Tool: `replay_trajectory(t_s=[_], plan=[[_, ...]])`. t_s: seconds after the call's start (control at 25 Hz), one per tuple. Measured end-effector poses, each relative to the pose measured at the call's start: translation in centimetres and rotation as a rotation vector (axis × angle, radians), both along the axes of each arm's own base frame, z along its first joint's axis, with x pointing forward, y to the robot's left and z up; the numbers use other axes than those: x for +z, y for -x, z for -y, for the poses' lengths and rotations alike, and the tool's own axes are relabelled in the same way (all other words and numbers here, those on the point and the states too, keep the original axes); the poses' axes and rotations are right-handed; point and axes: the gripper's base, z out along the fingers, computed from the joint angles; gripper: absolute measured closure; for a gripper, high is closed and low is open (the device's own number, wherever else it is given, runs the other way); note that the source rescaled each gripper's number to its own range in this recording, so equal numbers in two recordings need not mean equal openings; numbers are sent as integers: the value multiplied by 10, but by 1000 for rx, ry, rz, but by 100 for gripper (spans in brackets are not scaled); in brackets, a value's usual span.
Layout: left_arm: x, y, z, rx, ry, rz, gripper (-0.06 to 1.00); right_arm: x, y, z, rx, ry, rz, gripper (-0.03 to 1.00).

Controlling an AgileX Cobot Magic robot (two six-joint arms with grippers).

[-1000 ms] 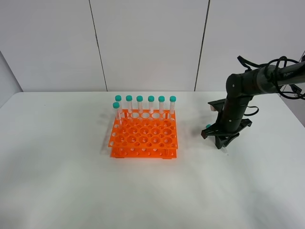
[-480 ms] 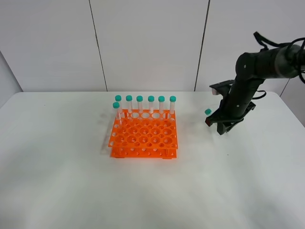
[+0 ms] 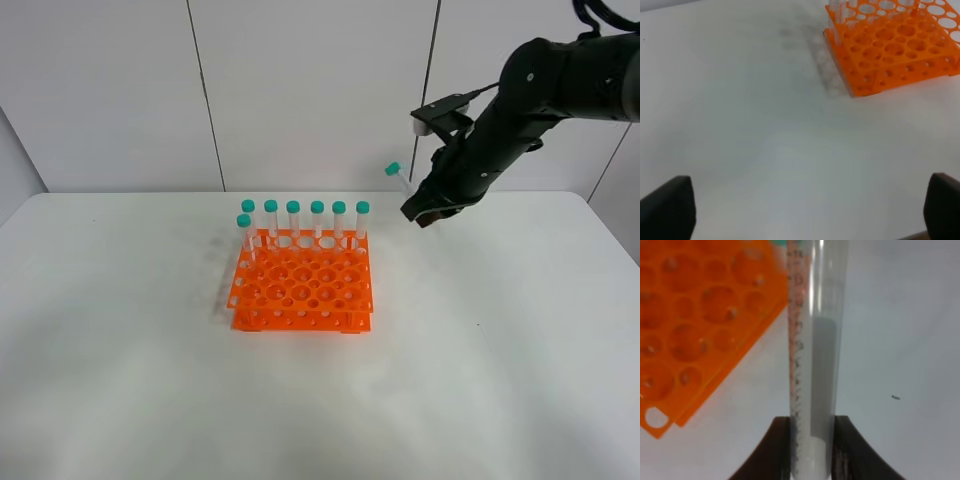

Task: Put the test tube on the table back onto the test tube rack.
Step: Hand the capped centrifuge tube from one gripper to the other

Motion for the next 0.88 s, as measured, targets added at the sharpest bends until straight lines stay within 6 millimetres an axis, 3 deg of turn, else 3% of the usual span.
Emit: replay_trajectory(t_s=[0.24,0.32,0.52,0.64,0.88], plan=[[0,0,0,0,0,0,-6,-9,21,-30,81,171,87,92],[0,0,0,0,0,0,-6,-11,44,-39,150,136,194,92],[0,0,0,0,0,0,-6,-4,98,-24,217,-34,461,92],[0,0,0,0,0,0,-6,13,132,-9,175,-161,610,92],[0,0,0,0,0,0,-6,34,176,12,87,-307,717,92]])
